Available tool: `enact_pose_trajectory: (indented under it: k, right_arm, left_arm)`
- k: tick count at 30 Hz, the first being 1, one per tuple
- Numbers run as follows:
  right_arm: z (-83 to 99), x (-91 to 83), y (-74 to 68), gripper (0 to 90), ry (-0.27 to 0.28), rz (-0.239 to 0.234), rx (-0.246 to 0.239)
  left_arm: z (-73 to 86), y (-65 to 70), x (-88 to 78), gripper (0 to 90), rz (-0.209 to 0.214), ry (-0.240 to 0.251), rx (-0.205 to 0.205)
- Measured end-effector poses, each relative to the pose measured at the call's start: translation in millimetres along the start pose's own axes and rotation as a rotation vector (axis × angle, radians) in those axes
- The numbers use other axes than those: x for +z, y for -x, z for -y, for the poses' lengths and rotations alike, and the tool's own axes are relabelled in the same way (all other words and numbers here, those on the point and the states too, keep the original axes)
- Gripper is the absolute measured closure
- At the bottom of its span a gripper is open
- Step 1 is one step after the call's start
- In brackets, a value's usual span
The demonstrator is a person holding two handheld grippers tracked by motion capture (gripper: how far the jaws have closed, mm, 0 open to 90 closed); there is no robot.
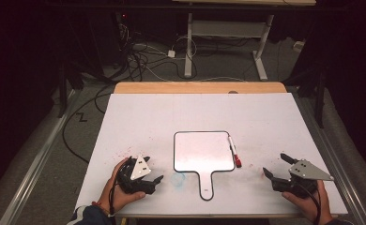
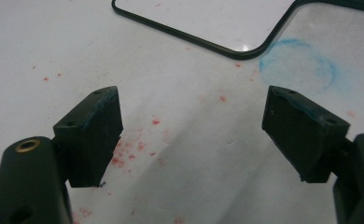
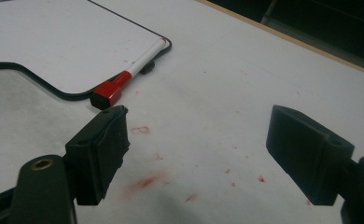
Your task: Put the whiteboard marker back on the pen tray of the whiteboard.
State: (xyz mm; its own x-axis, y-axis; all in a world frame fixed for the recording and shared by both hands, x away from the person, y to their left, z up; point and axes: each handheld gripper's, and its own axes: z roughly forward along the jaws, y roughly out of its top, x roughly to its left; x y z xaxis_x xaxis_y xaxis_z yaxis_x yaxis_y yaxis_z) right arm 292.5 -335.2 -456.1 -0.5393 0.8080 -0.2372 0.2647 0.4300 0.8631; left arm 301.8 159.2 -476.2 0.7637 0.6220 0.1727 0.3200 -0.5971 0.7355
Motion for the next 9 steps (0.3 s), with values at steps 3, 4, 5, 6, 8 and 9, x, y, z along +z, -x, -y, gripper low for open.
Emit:
enact_pose_trajectory:
  k: [3,4,5,6,8,9]
  right_arm:
    - [0.9,-0.3,-2.1,21.5,-0.006,-0.005,-0.023]
    - [1.3,-0.7,-2.6,21.5,-0.011,-0.003,-0.024]
    - [1.5,-1.4,-3.2,21.5,-0.017,0.005,-0.03]
    - [1.3,-2.2,-3.4,21.5,-0.014,0.007,-0.032]
    - [0.3,-3.8,-2.5,21.5,-0.001,0.006,-0.024]
    - [0.1,-4.0,-2.3,21.5,0.0,0.01,-0.028]
  left_arm:
    - [-1.7,0.6,-1.7,19.4,-0.005,0.014,-0.004]
    - [-2.0,1.1,-1.3,19.4,-0.003,0.013,-0.005]
    - [-2.1,1.9,-0.7,19.4,-0.003,0.008,0.0]
    - [-2.0,2.8,-0.1,19.4,-0.002,0.005,0.005]
    - [-2.2,2.8,0.9,19.4,0.001,-0.002,0.01]
    - [-2.4,2.4,1.4,19.4,0.003,-0.004,0.009]
